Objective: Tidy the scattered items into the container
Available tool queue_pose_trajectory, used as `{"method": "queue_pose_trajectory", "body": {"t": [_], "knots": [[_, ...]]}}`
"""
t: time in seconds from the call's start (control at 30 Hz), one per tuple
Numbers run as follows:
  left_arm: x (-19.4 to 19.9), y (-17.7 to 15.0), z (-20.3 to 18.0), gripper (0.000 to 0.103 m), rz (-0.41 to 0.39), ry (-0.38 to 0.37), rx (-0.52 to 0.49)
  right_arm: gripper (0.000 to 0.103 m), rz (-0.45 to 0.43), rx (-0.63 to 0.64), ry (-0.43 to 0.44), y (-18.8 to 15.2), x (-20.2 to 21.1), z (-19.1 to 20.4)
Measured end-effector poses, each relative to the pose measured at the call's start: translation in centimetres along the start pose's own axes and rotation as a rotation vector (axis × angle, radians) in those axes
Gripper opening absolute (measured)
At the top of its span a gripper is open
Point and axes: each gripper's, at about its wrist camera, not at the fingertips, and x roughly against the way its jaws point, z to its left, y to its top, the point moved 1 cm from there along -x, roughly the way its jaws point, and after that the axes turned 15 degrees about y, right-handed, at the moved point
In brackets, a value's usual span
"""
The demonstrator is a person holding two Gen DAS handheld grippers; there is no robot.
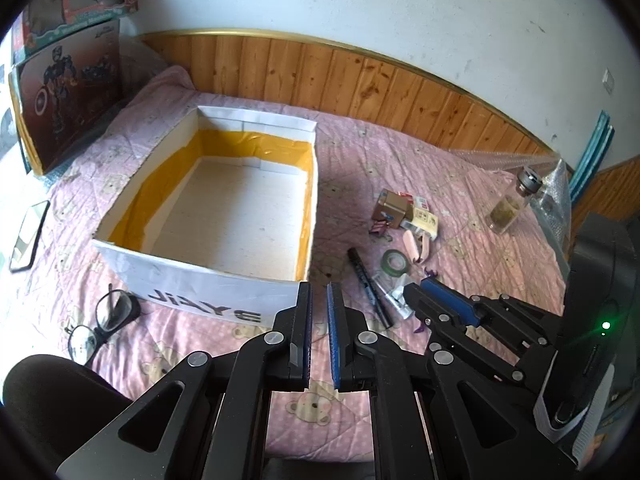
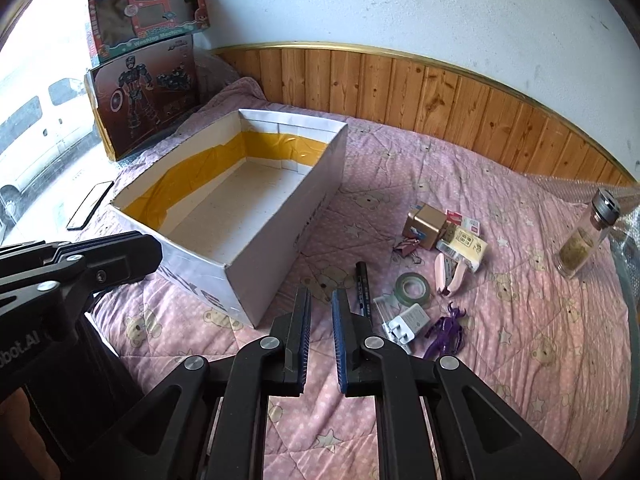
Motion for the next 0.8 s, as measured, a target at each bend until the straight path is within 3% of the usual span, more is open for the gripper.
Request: {"method": "queue_pose_trajectory", "body": {"t": [0.13, 0.23, 0.43, 0.8], "knots": [[-0.6, 0.0, -1.2, 0.034, 0.014, -0.027, -0.019, 0.027, 0.001, -0.042, -0.015, -0.5, -0.2, -1.7], [-1.2, -0.1, -2.4, 0.041, 0.025, -0.045, -0.043, 0.035, 0.004, -0.074, -0.02, -1.0, -0.4, -3.1], [-2.6, -0.5, -5.1, 0.046, 0.047, -0.083, -0.108, 0.043, 0.025, -0.145, -0.022, -2.3, -1.4, -6.2], [-6.9, -0.9, -9.2, 0.048, 0.132, -0.128, -0.164, 0.043, 0.062, -0.274, -0.01, -5.2, -3.2, -11.8]]}}
